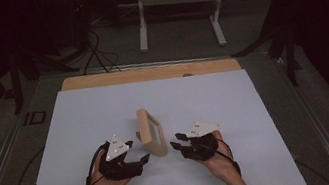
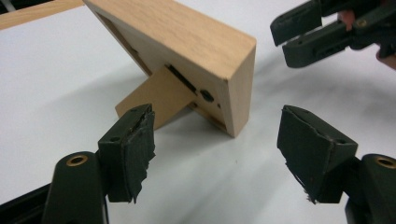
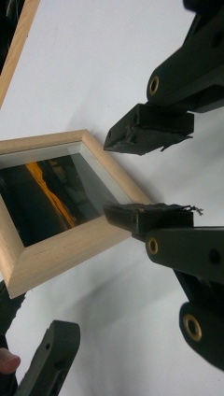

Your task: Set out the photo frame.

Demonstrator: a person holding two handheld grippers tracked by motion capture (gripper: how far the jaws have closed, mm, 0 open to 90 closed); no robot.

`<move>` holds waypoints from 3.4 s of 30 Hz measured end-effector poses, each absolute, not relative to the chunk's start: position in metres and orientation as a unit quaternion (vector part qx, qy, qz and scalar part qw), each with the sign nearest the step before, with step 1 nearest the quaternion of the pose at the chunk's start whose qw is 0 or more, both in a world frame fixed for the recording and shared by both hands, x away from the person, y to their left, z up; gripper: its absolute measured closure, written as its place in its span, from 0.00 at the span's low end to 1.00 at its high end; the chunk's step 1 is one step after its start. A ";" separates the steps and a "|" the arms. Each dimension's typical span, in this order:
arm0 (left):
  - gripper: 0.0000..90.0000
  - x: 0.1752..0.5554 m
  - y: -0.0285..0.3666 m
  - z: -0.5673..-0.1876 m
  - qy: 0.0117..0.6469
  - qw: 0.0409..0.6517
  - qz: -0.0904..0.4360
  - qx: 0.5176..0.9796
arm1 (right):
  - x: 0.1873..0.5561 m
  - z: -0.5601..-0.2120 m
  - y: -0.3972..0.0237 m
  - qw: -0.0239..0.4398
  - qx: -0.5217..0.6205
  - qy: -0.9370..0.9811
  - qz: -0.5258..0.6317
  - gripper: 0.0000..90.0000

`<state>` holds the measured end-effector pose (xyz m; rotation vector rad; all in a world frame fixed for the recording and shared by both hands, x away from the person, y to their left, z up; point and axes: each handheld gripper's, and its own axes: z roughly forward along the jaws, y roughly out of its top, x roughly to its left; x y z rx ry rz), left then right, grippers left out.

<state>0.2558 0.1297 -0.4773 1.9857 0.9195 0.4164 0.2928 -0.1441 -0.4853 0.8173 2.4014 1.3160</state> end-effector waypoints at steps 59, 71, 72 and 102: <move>0.41 0.295 0.091 -0.468 0.454 0.434 0.157 0.762 | 0.295 -0.481 -0.155 0.144 0.294 0.823 0.465 0.69; 0.52 0.294 0.089 -0.467 0.446 0.430 0.172 0.766 | 0.295 -0.480 -0.157 0.147 0.296 0.820 0.467 0.69; 0.54 0.293 0.089 -0.466 0.444 0.430 0.175 0.767 | 0.295 -0.479 -0.157 0.148 0.297 0.820 0.467 0.69; 0.67 0.285 0.091 -0.470 0.375 0.426 0.210 0.796 | 0.298 -0.465 -0.159 0.171 0.305 0.803 0.482 0.68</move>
